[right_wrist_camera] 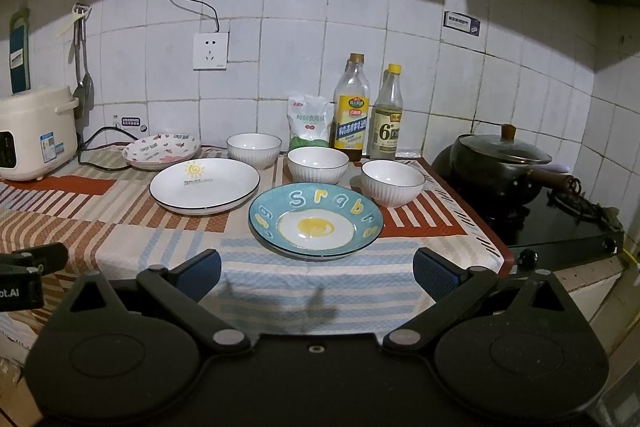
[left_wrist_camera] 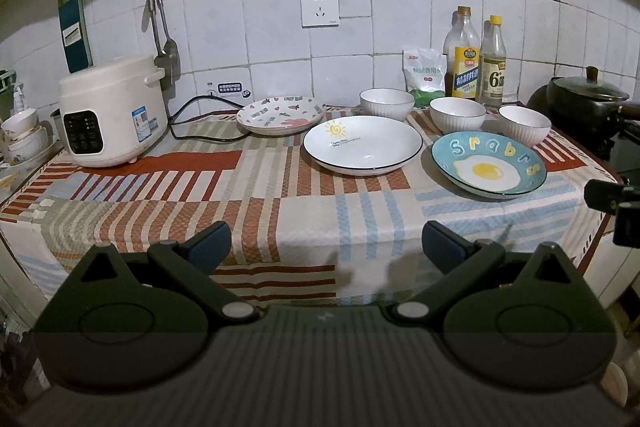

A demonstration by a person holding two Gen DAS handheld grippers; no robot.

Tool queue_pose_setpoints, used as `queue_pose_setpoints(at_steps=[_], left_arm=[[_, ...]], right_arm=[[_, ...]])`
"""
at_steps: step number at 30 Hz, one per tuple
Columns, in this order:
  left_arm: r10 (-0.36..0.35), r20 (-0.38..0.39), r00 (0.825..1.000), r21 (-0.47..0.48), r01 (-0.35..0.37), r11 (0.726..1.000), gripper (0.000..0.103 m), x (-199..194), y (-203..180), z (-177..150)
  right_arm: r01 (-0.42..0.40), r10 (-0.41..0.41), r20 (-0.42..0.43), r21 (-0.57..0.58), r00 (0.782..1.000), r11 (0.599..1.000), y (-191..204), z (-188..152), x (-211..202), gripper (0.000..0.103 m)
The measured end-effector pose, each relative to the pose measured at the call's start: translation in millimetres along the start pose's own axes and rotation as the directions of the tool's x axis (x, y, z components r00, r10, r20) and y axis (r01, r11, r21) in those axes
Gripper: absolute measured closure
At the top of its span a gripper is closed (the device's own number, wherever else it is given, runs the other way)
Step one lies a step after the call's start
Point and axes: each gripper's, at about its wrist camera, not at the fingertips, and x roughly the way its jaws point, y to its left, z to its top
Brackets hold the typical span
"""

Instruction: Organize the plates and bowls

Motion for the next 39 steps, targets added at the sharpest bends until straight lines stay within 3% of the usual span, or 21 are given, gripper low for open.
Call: queue_pose_setpoints(at_steps=[16,20,25,30,34,37,39], left_arm=[[-0.036,-0.009,0.999,-0.004,0.036,0.999,0.000,11,-3,20],[-0.086,-0.033,0.996,-0.024,0.085,0.996,0.000,24,4,28],[-0.068,-0.021,0.997,-0.027,0.068,0.997,0.000,42,20,45],[-0.068,-0.011,0.998,-0.020,0.068,0.998,0.001,62,37,69],[-0.073,-0.039,0.997,-0.064,0.071,0.995,0.003,96,50,81],[-0.063,-0.066,0.996,-0.054,0.060,0.997,0.004,125,54,86],[-0.041,-0.066,0.997,-0.047,0.038,0.998,0.010,142,55,89]], right_arm=[[-0.010,0.010,-0.019,-0.012,1.000,1.000,1,15,23,0.000],[-0.111,0.111,0.021,-0.003,0.994,0.994,-1,16,30,0.000],[-0.237,0.240,0.104,-0.040,0.965,0.971,4,25,43,0.000],[-0.383,0.384,0.015,-0.053,0.923,0.922,9,48,85,0.000],[-0.375,0.377,-0.006,-0.107,0.926,0.921,18,66,122,0.002],[-0.424,0.424,-0.025,-0.096,0.905,0.900,17,76,149,0.015],[-0.470,0.469,-0.024,-0.053,0.883,0.881,14,81,169,0.016]])
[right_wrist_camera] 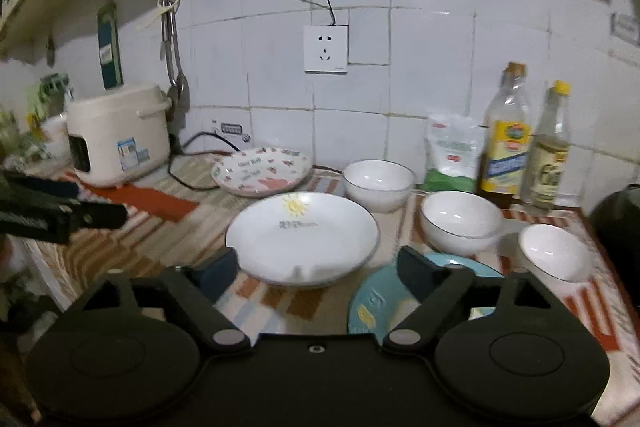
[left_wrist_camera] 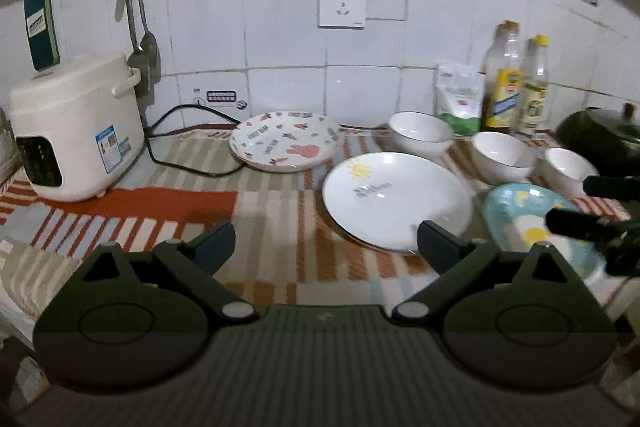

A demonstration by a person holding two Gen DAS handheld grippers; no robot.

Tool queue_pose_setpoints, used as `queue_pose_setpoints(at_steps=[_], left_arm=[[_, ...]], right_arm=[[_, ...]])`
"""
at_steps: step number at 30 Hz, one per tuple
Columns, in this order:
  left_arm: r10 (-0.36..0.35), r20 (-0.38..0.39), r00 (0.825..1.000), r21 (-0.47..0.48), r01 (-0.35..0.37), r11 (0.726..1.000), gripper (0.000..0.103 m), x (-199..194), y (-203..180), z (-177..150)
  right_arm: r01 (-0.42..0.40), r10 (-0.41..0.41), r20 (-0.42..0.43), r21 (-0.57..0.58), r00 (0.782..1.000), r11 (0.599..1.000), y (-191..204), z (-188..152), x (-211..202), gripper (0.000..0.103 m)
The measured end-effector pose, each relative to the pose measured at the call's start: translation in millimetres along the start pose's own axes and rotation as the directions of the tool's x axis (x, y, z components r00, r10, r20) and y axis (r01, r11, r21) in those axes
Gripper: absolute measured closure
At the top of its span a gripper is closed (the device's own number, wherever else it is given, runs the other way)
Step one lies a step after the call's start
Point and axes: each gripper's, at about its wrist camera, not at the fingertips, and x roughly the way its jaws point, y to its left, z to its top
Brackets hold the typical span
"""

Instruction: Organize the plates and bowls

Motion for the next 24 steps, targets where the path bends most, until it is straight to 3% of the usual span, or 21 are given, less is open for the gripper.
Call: queue_pose_setpoints(at_steps=[4,5,9,12,14,16,19,21,24], left_arm=[[-0.032,-0.040,0.999,-0.010,0.032,0.999,0.026,40,2,8],[-0.042,-0.065,0.997,-0.016,0.041,0.999,0.033,50,2,10],[-0.101,-0.128,0.987,-0.028,0.098,0.995,0.040,87,-3,18],[-0.090,-0.151,0.985,-0.021,0.088,0.996,0.043,113,-8,19],[-0.092,-0.175,0.980,-0.025,0.089,0.996,0.049,130,-10,17],[-0.107,-0.197,0.975,-0.056,0.098,0.994,0.051,144,-8,14],[-0.113,-0.191,0.975,-0.084,0.099,0.992,0.057,157,-4,11],[-0.115,-0.189,0.975,-0.092,0.099,0.991,0.069,164,-3,9],[-0.121,-0.217,0.969,-0.109,0.099,0.989,0.071,175,-1,5]], right_arm=[[-0.122,0.121,0.016,0.077,0.993,0.990,-28,7,33,0.016],[-0.108,0.111,-0.020,0.094,0.994,0.990,-33,12,44,0.016],[-0.068,0.076,-0.129,0.059,0.989,0.996,-45,29,81,0.016],[-0.056,0.087,-0.244,0.132,0.966,0.990,-60,35,118,0.016],[-0.044,0.088,-0.290,0.155,0.953,0.987,-70,34,138,0.024],[-0.024,0.082,-0.334,0.175,0.939,0.984,-77,32,157,0.039],[-0.023,0.094,-0.373,0.190,0.923,0.981,-84,27,175,0.054],[-0.018,0.085,-0.384,0.174,0.919,0.985,-83,23,181,0.059],[0.003,0.063,-0.398,0.163,0.915,0.987,-85,20,188,0.061]])
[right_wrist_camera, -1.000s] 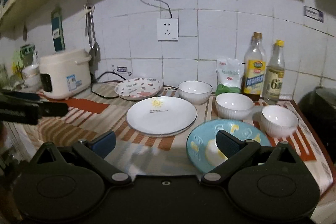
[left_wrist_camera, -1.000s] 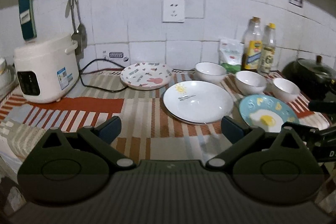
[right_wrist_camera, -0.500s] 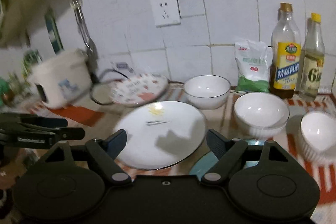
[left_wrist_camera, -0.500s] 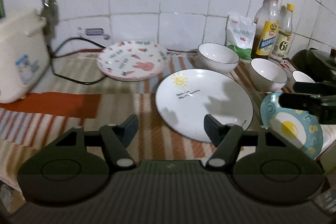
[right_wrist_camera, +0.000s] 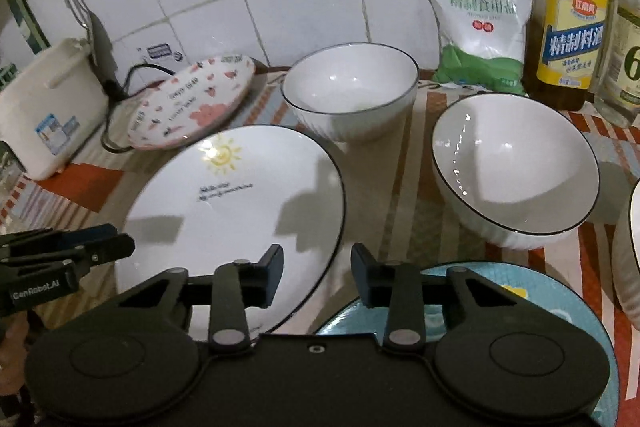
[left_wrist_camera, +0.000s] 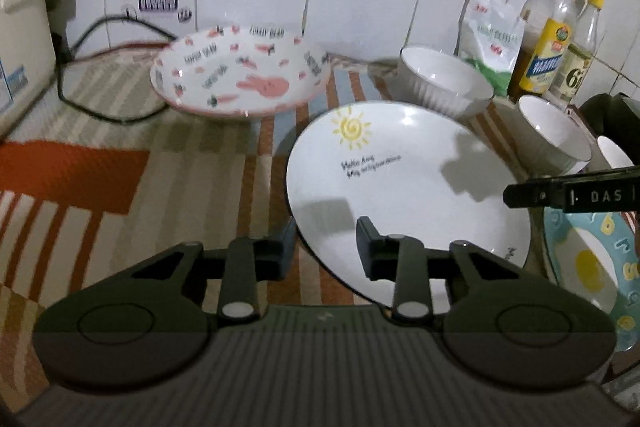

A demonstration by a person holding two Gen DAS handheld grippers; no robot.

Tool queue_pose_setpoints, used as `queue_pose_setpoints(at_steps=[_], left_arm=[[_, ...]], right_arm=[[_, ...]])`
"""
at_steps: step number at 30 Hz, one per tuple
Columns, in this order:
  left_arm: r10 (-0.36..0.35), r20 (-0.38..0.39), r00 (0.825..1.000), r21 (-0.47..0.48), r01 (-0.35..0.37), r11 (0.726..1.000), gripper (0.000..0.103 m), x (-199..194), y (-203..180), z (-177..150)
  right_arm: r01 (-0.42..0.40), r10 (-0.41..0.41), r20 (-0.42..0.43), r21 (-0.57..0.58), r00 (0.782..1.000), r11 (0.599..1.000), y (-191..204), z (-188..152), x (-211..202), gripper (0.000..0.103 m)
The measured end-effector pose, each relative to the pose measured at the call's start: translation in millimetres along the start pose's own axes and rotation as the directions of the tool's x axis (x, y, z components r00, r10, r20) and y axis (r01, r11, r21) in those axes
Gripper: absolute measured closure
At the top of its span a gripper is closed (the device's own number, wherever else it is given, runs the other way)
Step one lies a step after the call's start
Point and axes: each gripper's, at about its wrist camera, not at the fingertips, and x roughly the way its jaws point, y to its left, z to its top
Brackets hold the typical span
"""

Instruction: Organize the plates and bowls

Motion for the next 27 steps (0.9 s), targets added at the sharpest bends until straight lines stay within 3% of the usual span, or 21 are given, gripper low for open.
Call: queue_pose_setpoints(at_steps=[8,11,12,13,20,27], left_arm=[[0.009,-0.032,0.999,-0.075,-0.011,0.997,0.071,24,12,-2],[0.004,-0.011,1.000,-0.097,-0.005,0.995,0.072,27,15,-2],[0.003,-0.004,1.000,-0.089,-0.003,0.996,0.080,28,14,-3],[-0.013,0.001,1.000,-0.086,0.013,0.996,0.085,27,13,-3],[0.035,0.015,0.999,-0.068,-0.034,0.997,0.084,22,5,-6],[0.056,0.051,0.997,-0.042,-0.054,0.998,0.084,-13,19,-16]], right_arm=[[0.005,-0.005,-0.025,0.000,1.000,1.000,-11,13,21,0.068],[-0.049,0.049,-0.018,0.025,0.999,0.998,-16,14,27,0.082],[-0.067,0.068,-0.016,0.036,0.998,0.997,-17,14,28,0.085],[-0.067,0.068,-0.014,0.035,0.998,0.997,-17,14,28,0.085],[-0.039,0.038,0.012,0.054,0.999,0.998,-7,7,21,0.086],[-0.037,0.036,0.036,0.033,0.999,0.999,29,-9,0,0.086]])
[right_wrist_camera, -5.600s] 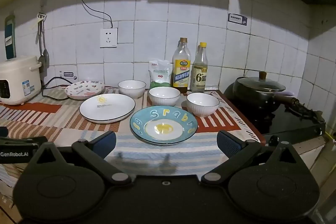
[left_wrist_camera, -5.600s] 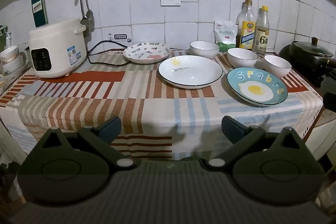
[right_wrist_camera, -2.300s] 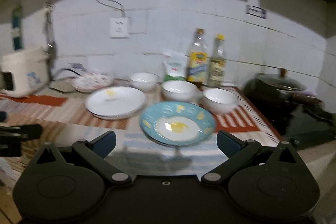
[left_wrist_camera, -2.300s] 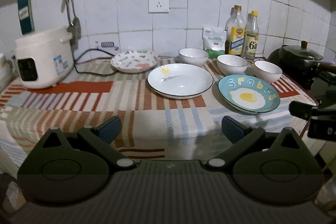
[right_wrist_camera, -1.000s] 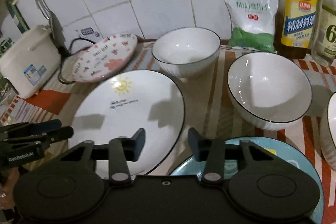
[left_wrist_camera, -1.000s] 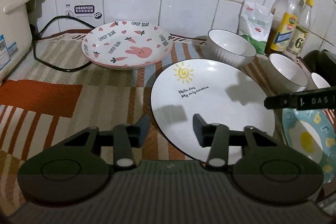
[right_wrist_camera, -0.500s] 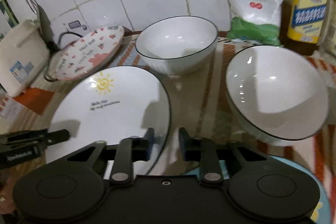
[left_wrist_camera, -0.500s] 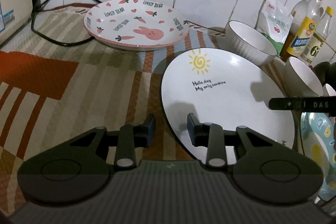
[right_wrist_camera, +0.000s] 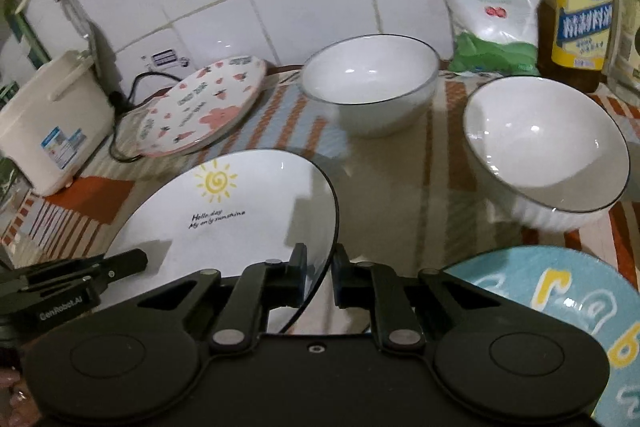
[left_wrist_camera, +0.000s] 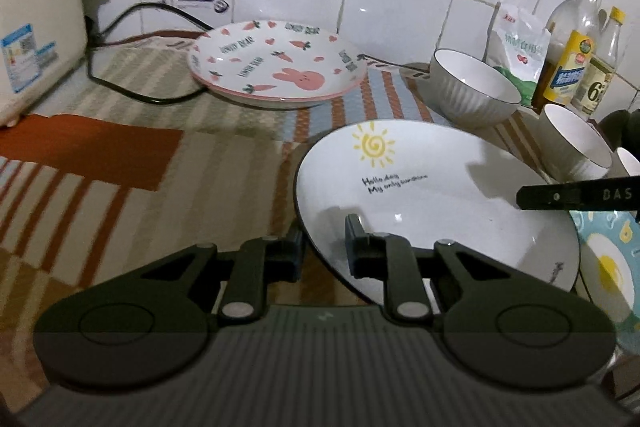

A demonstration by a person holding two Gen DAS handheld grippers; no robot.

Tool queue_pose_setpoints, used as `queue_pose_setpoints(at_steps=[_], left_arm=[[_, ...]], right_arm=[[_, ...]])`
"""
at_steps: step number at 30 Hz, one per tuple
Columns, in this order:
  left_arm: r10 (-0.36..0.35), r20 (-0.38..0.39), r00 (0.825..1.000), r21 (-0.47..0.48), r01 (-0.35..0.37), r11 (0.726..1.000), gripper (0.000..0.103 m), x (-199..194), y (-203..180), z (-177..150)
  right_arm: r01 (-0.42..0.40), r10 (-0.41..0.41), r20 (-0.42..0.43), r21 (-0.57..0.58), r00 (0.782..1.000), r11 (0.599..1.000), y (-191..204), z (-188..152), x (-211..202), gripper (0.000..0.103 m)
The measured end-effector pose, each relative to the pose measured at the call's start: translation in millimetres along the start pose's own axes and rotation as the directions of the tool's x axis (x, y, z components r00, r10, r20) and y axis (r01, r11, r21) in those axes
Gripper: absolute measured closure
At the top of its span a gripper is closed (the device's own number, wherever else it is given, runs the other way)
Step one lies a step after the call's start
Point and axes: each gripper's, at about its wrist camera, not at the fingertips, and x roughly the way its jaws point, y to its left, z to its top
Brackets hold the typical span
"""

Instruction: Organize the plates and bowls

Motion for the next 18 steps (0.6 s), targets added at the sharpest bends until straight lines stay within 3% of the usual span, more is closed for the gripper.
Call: queue_pose_setpoints(at_steps=[11,18], left_arm=[[0.062,0.031,0.998,0.012,-0.063,0.998,0.084,-49,48,-23],[0.072,0.034,0.997,-0.006,-0.072,0.997,0.084,-41,69,-29]], right_arm=[[-0.052,0.053,0.026,-0.065,0.998,0.997,63,-30,-5,0.086],[-0.038,0.044,0.053,-0.109,0.998,0.993,79,-35,10,0.086]])
